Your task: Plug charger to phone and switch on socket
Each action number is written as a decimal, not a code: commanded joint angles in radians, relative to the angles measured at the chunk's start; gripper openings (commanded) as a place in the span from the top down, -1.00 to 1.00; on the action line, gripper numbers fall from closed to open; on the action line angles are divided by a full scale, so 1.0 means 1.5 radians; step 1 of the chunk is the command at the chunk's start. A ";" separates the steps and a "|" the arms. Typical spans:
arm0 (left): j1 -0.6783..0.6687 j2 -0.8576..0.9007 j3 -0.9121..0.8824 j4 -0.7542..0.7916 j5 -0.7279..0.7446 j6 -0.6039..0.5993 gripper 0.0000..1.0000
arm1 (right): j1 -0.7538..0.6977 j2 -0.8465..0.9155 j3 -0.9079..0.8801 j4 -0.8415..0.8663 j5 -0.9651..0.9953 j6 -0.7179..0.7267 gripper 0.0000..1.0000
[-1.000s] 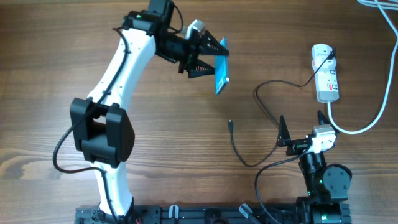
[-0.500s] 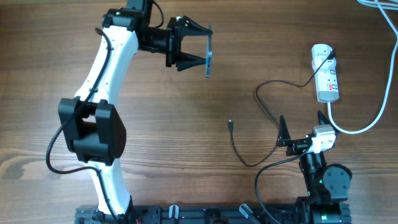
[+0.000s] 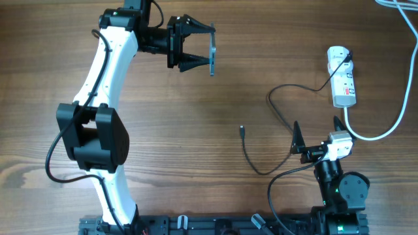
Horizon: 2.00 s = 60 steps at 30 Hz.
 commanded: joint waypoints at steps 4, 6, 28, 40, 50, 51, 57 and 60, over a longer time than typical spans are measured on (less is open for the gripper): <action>0.008 -0.023 0.005 -0.001 0.037 -0.051 -0.41 | 0.004 -0.002 -0.001 0.003 -0.006 -0.004 -0.99; 0.008 -0.023 0.005 -0.001 0.037 -0.053 -0.41 | 0.004 -0.002 -0.001 0.003 -0.006 -0.004 -1.00; 0.008 -0.023 0.005 0.000 0.037 -0.053 -0.39 | 0.004 -0.002 -0.001 0.003 -0.006 -0.004 -1.00; 0.008 -0.023 0.005 0.000 0.037 -0.053 -0.38 | 0.004 -0.002 -0.001 0.003 -0.006 -0.004 -1.00; 0.008 -0.023 0.005 0.000 0.037 -0.051 -0.39 | 0.004 -0.002 -0.001 0.003 -0.003 -0.026 -1.00; 0.008 -0.023 0.005 0.000 0.037 -0.051 -0.39 | 0.004 -0.002 -0.001 0.014 -0.004 -0.025 -0.99; 0.008 -0.023 0.005 0.000 0.037 -0.051 -0.39 | 0.004 -0.002 -0.001 0.080 -0.046 -0.021 -0.99; 0.008 -0.023 0.005 0.000 0.037 -0.051 -0.39 | 0.004 -0.002 -0.001 0.139 -0.113 0.058 -0.99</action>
